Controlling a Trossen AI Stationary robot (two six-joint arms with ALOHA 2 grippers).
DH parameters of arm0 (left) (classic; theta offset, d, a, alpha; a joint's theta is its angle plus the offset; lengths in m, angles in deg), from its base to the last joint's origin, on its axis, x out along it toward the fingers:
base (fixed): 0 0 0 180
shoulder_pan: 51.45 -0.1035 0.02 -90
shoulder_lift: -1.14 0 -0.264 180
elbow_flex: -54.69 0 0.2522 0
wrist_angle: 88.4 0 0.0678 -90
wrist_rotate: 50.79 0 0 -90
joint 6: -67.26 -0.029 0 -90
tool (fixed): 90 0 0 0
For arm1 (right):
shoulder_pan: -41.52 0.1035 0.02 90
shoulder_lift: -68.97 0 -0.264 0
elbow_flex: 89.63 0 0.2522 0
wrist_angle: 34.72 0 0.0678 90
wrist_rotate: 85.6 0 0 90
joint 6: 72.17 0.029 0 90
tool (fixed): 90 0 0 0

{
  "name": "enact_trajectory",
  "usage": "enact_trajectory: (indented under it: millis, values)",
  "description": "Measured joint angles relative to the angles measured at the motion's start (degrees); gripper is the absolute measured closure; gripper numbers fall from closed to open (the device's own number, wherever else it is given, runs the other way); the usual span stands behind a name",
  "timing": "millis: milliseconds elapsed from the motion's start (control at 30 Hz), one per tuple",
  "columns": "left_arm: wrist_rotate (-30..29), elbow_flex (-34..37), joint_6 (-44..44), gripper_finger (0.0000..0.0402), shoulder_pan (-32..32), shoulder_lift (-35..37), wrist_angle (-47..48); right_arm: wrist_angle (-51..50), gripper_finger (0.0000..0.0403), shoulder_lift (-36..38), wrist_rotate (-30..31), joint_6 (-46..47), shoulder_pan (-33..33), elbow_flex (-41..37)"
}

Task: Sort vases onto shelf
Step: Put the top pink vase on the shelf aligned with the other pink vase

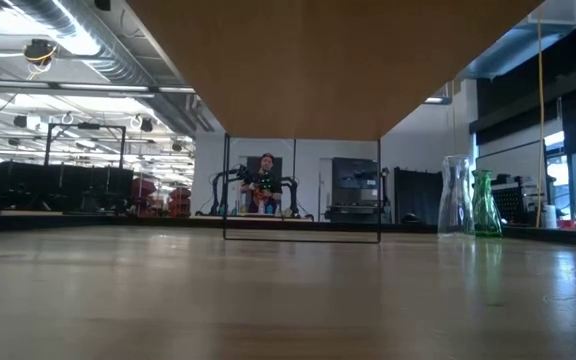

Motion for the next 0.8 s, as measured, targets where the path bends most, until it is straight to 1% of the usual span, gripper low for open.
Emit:
enact_trajectory:
  millis: [133,267,433,600,700,800]
  values:
    - [0.47,0.00,3.17,0.0334,0.00,-0.09,0.57,7.88,0.0319,-1.09,2.49,-0.33,4.04,-5.95]
    - [0.55,0.00,4.52,0.0334,0.00,-0.11,0.91,8.43,0.0319,-4.42,5.30,-2.64,6.62,-6.81]
    - [0.68,0.00,4.58,0.0334,-0.01,-0.12,1.32,8.90,0.0319,-11.22,9.32,-8.53,8.50,-3.91]
    - [1.02,0.00,4.65,0.0334,-0.02,-0.13,4.47,10.18,0.0319,-19.50,14.22,-12.60,10.01,0.94]
    - [3.85,0.00,4.71,0.0334,-0.02,-0.11,5.40,10.17,0.0319,-24.50,16.50,-14.75,10.54,2.80]
    - [6.03,0.00,4.74,0.0334,0.00,-0.11,6.21,13.65,0.0319,-28.72,18.78,-15.40,11.18,3.18]
